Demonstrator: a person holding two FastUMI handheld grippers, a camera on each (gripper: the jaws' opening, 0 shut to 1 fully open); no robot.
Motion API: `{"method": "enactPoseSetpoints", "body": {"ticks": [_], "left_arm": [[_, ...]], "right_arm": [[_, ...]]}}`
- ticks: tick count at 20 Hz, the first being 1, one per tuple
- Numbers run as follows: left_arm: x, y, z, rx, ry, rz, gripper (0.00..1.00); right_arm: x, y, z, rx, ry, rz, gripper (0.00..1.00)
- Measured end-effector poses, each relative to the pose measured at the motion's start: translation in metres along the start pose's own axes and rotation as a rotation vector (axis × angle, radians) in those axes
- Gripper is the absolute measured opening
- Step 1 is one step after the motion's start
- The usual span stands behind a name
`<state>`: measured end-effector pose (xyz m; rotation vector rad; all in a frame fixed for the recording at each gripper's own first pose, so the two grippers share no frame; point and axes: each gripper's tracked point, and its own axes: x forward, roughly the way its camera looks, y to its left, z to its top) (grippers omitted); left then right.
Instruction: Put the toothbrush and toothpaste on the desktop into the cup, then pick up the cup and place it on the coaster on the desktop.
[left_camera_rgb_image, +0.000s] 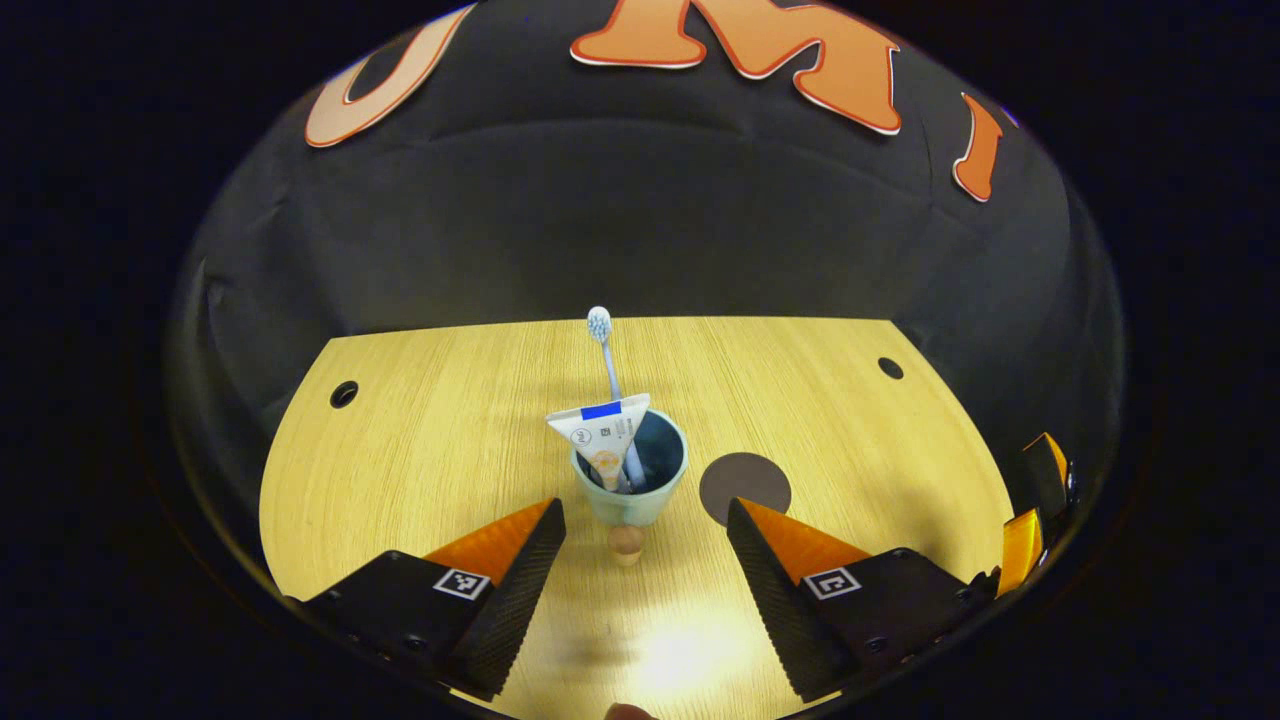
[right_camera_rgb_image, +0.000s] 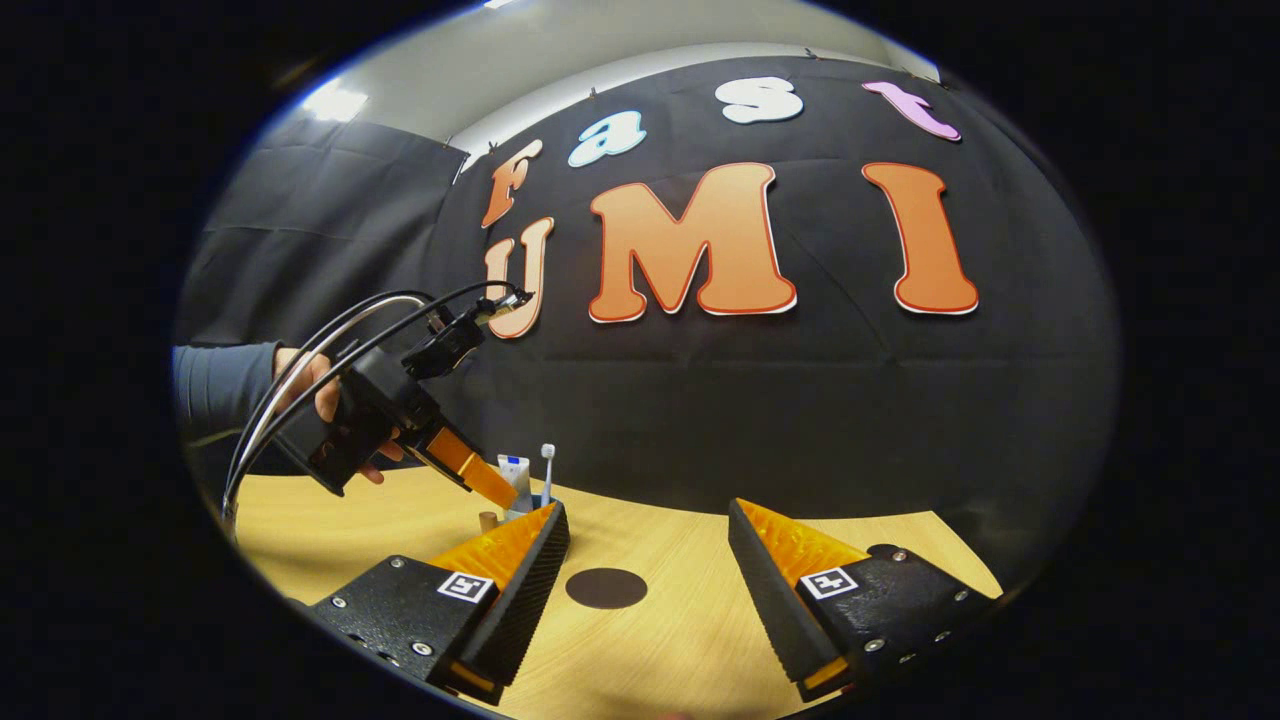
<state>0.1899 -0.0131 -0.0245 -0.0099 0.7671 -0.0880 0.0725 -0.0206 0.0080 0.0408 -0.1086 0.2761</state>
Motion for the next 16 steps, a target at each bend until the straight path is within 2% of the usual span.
{"method": "enactPoseSetpoints", "body": {"ticks": [3,7,9,10,12,13,14,15,16], "left_arm": [[0.004,-0.005,-0.004,0.037,0.079,-0.004,0.98],[0.006,-0.006,-0.008,0.111,0.184,0.041,0.98],[0.014,-0.003,-0.010,0.149,0.256,0.091,0.96],[0.018,-0.003,-0.013,0.155,0.275,0.094,1.00],[0.025,-0.003,-0.009,0.162,0.299,0.094,0.94],[0.022,-0.004,-0.004,0.169,0.307,0.096,1.00],[0.021,-0.005,0.000,0.177,0.315,0.103,0.87],[0.014,-0.013,0.000,0.180,0.336,0.101,0.82],[0.009,-0.013,-0.001,0.188,0.372,0.121,0.64]], "right_arm": [[-0.003,-0.004,0.001,0.025,-0.007,-0.003,0.96],[-0.004,0.001,-0.003,0.033,-0.009,0.009,0.96],[-0.004,0.001,-0.008,0.026,-0.002,0.006,0.96],[-0.004,0.001,-0.010,0.023,0.000,0.004,0.96],[-0.003,0.000,-0.013,0.031,0.004,-0.001,0.96],[-0.003,0.001,-0.013,0.034,0.007,0.001,0.96],[-0.002,0.001,-0.015,0.032,0.009,-0.002,0.96],[-0.003,0.001,-0.016,0.029,0.011,-0.003,0.96],[-0.003,0.001,-0.018,0.024,0.016,-0.006,0.96]]}}
